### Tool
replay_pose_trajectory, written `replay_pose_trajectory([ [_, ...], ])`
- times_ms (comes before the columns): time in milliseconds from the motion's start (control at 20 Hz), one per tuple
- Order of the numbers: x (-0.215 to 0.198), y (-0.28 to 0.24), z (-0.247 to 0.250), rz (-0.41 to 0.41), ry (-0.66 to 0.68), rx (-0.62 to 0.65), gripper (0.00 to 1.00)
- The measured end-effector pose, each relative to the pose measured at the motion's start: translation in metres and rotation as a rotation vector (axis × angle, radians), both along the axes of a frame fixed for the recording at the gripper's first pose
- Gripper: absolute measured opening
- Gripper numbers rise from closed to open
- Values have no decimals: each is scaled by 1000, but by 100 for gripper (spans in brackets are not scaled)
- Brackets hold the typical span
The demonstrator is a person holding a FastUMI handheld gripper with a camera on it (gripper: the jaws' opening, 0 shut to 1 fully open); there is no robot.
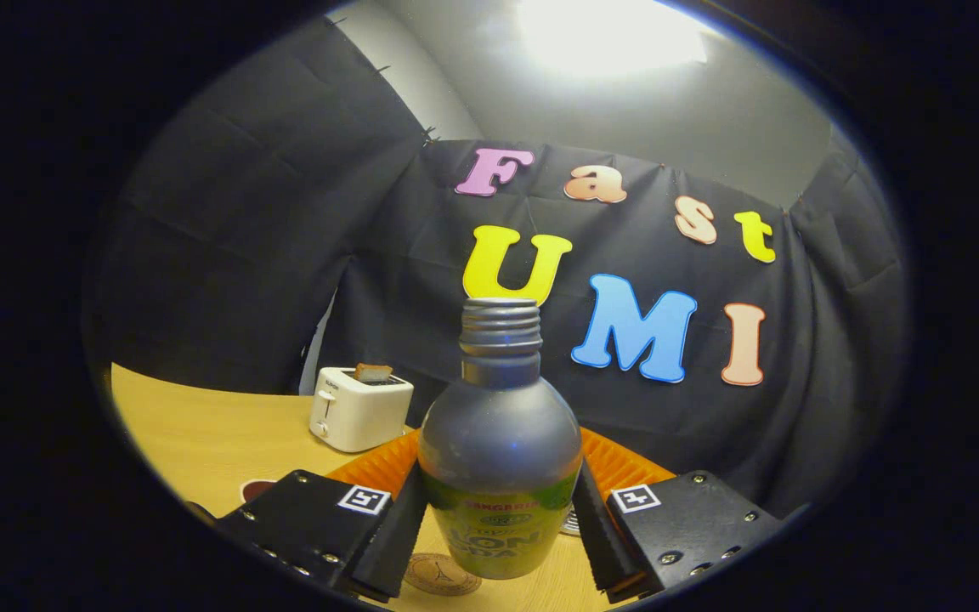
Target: Take the bottle from table, then pour the juice into the cup, finally place the bottle on the coaster
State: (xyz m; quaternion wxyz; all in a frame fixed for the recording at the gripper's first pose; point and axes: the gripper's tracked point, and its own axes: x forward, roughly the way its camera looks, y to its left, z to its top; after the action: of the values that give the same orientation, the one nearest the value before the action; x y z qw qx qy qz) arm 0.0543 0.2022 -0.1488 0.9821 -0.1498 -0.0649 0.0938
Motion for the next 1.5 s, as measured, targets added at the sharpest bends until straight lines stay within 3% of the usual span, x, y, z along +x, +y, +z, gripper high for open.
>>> replay_pose_trajectory([
  [250, 11, 2, -22, 48, 109, 175, 80],
  [400, 21, -3, -37, 29, 177, 244, 80],
  [650, 34, -2, -63, 1, 210, 212, 80],
  [950, 45, 2, -99, -2, 308, 314, 80],
  [1500, 61, 5, -119, -76, 250, 254, 80],
])
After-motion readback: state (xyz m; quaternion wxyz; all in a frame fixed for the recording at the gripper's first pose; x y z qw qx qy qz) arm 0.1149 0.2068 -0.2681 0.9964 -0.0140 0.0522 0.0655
